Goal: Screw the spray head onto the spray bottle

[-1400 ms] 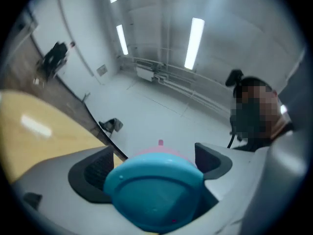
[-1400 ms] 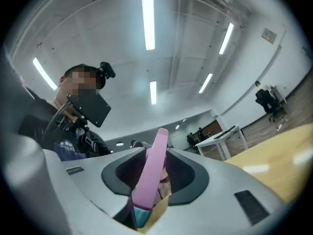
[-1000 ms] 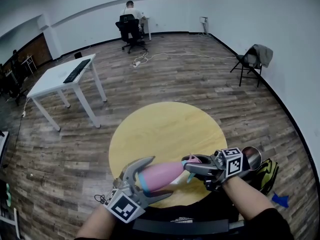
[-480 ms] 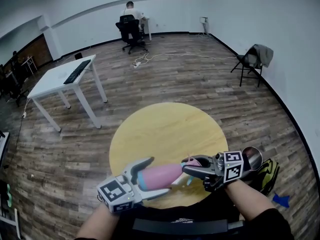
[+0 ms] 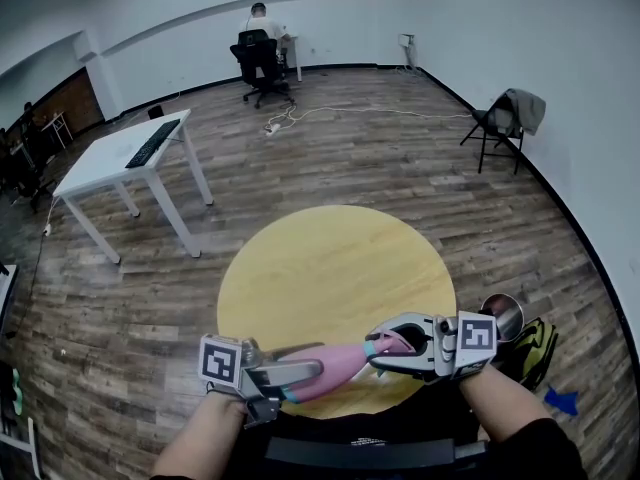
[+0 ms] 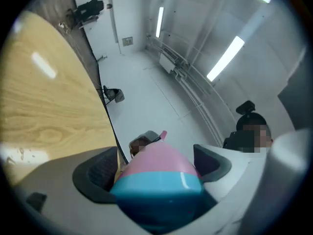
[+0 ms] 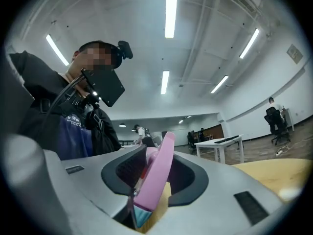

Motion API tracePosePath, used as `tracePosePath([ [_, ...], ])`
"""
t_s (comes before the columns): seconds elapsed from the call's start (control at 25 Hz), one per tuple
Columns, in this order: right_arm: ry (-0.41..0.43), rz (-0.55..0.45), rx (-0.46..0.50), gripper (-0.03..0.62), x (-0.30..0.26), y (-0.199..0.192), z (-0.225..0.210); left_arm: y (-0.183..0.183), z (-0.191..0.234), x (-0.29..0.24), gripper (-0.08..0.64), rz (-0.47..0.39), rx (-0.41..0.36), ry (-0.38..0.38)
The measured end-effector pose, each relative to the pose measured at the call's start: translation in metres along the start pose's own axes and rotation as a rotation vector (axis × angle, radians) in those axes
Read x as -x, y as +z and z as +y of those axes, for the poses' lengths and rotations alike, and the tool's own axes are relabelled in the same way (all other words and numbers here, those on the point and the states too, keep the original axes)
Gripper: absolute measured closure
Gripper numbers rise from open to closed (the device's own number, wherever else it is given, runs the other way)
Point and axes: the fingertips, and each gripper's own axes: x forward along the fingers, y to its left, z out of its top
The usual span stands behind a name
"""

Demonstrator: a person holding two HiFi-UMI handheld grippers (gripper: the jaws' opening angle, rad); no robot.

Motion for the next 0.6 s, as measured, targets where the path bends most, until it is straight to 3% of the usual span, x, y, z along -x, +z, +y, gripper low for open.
tracePosePath([
  [0.16,0.033,0.018,0.023,0.446,-0.003,0.000,0.009,-0.008,0.000,0.001,0.048,0.012,0.110,-0.051],
  [0.28,0.029,-0.042,-0.033,0.446,0.001,0.003,0.000,0.007,-0.003,0.004,0.043,-0.074,-0.002,-0.026],
  [0.4,0.020,-0.088,-0.126,0.446,-0.001,0.009,-0.007,0.029,-0.015,0.009,0.038,-0.163,-0.234,0.038],
  [0.6,-0.016,-0.124,-0.328,0.446,-0.001,0.001,-0.025,0.042,-0.034,0.015,0.038,-0.128,-0.847,0.309],
])
